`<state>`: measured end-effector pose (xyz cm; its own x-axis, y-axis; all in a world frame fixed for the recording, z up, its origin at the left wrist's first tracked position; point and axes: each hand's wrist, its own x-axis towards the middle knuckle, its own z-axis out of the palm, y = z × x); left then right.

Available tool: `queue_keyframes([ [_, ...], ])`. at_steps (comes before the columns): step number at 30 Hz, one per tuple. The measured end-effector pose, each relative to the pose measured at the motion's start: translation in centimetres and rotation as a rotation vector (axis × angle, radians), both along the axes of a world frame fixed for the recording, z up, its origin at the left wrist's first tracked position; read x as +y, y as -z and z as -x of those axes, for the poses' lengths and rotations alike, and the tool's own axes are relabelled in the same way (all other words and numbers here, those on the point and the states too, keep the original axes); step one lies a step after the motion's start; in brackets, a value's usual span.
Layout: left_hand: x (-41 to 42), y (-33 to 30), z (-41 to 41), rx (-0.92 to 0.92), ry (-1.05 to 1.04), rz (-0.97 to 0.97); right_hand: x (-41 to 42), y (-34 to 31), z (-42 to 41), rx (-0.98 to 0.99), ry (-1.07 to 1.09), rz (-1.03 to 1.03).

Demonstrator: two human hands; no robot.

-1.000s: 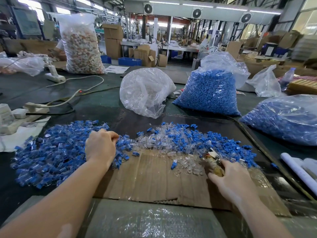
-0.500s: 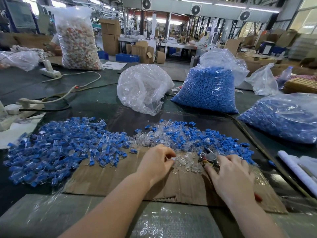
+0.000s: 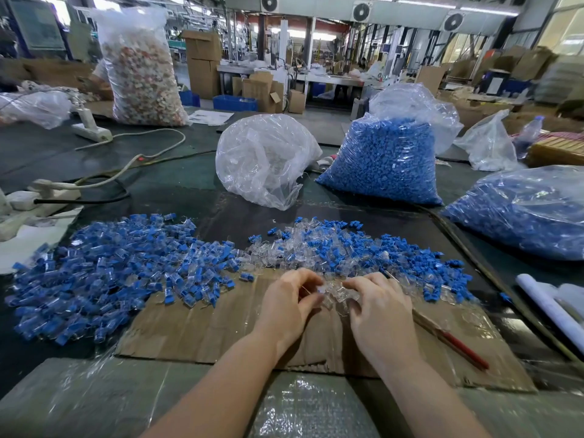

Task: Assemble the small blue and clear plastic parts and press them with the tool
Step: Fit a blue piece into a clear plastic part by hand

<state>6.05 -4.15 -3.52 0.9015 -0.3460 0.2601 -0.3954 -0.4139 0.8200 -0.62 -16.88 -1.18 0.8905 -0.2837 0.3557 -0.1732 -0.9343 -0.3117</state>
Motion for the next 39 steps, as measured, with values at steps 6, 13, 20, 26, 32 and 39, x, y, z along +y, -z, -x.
queue_keyframes([
  [6,0.8,-0.5,-0.4,0.212,-0.089,0.331,1.2,0.5,-0.8,0.021,-0.107,-0.016],
  [13,1.1,-0.9,0.0,0.256,-0.021,0.357,2.6,0.6,-1.7,-0.041,-0.139,-0.025],
  [20,0.9,-0.7,0.0,0.169,-0.072,0.257,2.7,1.0,-2.0,-0.032,-0.119,-0.058],
  [26,0.4,-0.2,0.0,0.247,-0.188,0.380,2.6,2.0,-1.9,0.030,-0.025,0.086],
  [32,0.4,-0.2,0.0,0.175,-0.213,0.252,2.7,2.2,-2.1,0.029,0.008,0.012],
  [39,0.4,-0.5,0.2,0.139,-0.201,0.191,3.1,2.0,-1.6,-0.067,-0.056,0.041],
])
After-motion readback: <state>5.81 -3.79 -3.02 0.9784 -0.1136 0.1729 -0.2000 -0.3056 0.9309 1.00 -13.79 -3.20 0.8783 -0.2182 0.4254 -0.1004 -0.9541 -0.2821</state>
